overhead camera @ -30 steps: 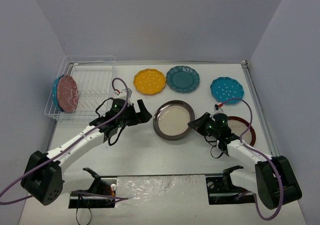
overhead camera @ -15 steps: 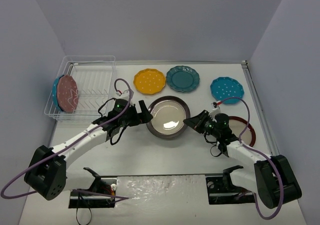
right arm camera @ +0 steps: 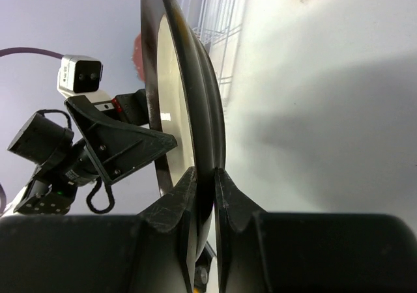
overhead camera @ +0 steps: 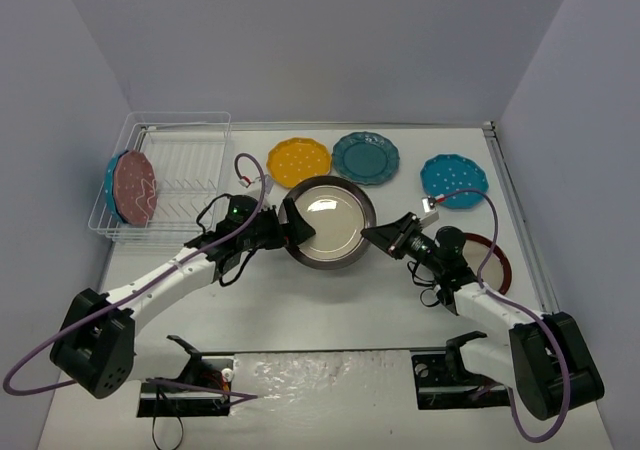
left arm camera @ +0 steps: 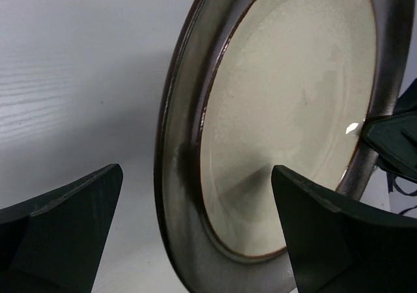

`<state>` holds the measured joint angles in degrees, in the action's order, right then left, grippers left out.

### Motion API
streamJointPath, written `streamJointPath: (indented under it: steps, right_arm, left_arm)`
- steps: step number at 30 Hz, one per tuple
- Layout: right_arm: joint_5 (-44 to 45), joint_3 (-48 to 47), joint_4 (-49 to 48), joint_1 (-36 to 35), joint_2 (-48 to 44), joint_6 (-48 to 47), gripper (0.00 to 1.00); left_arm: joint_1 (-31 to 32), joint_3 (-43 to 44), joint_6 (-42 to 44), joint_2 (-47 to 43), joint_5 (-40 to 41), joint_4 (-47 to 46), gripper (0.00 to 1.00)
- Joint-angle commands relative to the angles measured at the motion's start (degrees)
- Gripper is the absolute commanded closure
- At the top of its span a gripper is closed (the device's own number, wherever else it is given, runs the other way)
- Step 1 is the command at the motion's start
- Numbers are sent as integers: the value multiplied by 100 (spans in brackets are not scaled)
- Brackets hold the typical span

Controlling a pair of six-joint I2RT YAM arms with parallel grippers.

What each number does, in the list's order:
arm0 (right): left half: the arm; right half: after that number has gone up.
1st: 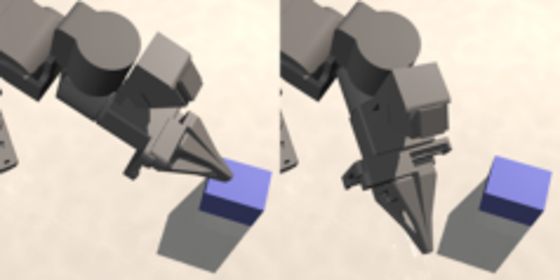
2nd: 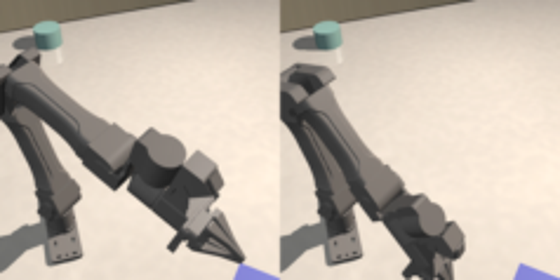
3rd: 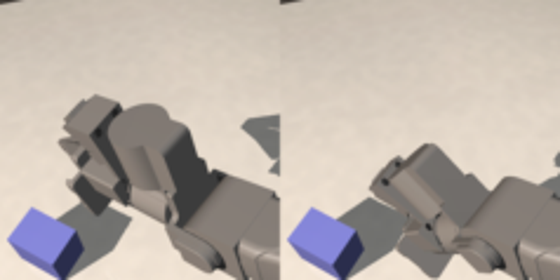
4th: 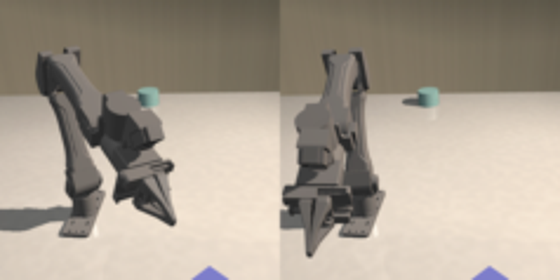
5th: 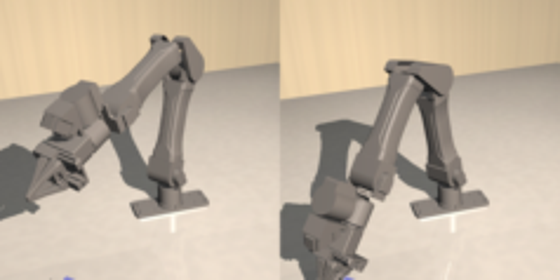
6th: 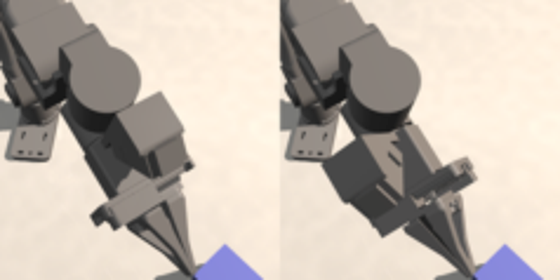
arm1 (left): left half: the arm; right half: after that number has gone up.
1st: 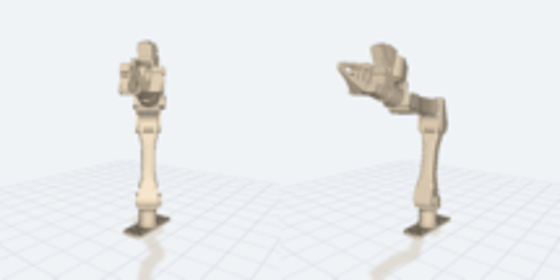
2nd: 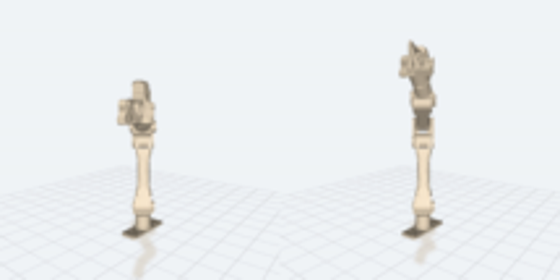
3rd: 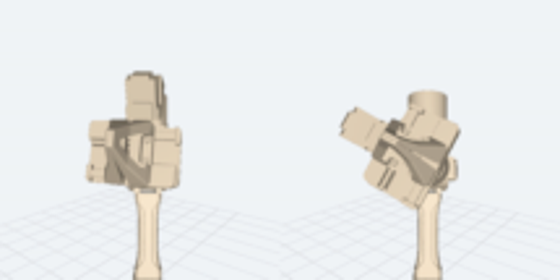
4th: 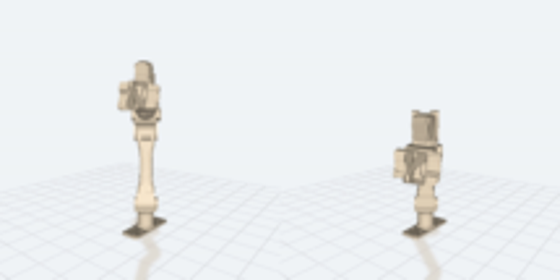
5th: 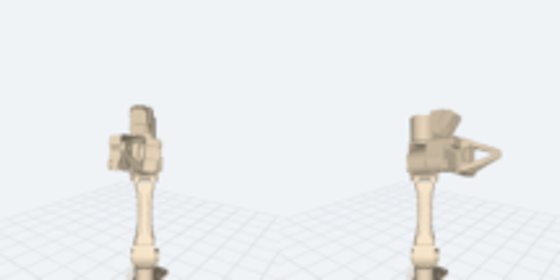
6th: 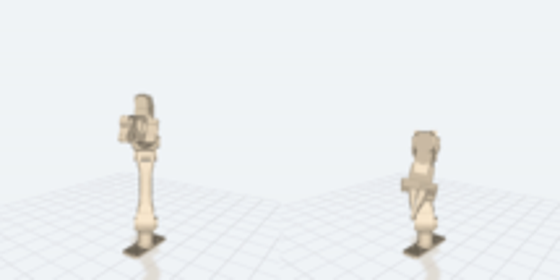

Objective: Load the plates into the dish rack

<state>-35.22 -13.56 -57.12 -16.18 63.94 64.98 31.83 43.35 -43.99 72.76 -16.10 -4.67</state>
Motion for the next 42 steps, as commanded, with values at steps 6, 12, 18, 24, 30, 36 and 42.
streamJointPath:
  steps: [6,12,18,24,30,36,42]
  right_arm:
    - [-486,-77,-2461,49,34,717,100]
    - [-561,57,-2661,199,82,797,100]
    - [-664,57,-2592,373,-20,748,100]
    - [-692,28,-2678,396,31,783,100]
    - [-770,17,-2849,396,-2,873,100]
    - [-769,4,-2786,396,-45,830,100]
    - [-758,44,-2868,392,66,813,100]
  left_arm:
    - [-72,20,-233,-236,-965,-1584,15]
    - [-140,17,-208,-391,-1126,-1541,27]
    - [-266,127,-95,-564,-1176,-1166,27]
    - [-278,209,-119,-442,-1423,-1199,28]
    - [-265,261,-148,-186,-1467,-1174,29]
    - [-265,329,-193,-55,-1541,-1172,30]
    - [-270,333,-265,-163,-1618,-1254,54]
